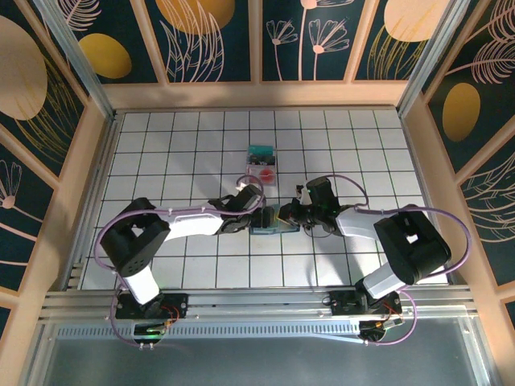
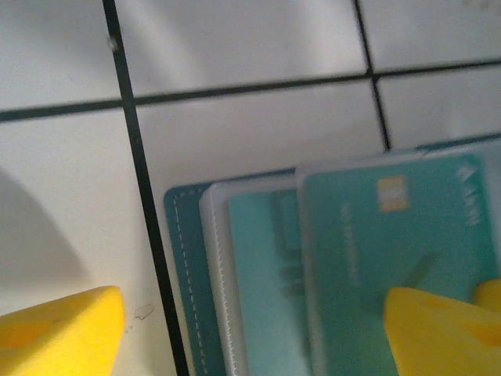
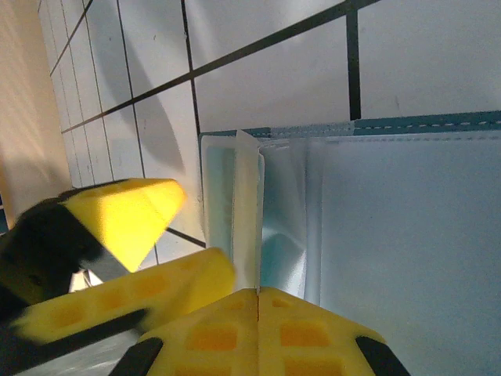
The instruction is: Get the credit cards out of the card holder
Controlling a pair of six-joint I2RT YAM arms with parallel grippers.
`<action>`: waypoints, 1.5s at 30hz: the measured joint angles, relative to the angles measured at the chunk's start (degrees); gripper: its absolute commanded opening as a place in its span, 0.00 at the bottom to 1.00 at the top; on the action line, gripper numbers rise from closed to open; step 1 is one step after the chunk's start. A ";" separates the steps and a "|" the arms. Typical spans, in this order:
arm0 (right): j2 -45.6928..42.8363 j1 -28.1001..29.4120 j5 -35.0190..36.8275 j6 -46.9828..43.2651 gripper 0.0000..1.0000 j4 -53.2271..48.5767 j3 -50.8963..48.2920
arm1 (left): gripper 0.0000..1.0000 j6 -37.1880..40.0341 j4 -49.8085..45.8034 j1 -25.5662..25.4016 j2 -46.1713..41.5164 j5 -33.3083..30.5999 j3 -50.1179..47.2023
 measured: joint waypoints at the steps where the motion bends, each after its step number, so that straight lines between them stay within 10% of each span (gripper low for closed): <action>1: 0.07 0.02 0.04 0.02 0.08 -0.11 -0.02 | 0.75 0.15 -0.04 -0.09 0.48 -0.28 0.20; 10: 0.87 0.00 -1.51 0.79 0.16 3.02 -0.26 | 0.51 0.11 -0.39 -0.11 1.03 -0.28 0.46; 16: 1.79 -0.17 -2.40 1.99 0.00 5.29 -0.85 | 0.50 0.13 -0.33 -0.07 1.05 -0.28 0.33; 33: -6.08 -4.28 2.14 -3.43 0.00 -6.91 -0.92 | 0.49 -0.90 0.59 -0.04 0.94 -0.74 -0.31; 45: -13.70 -5.99 7.82 -7.39 0.00 -13.79 0.09 | 0.75 -0.81 -0.20 -0.11 -0.20 -0.96 -0.74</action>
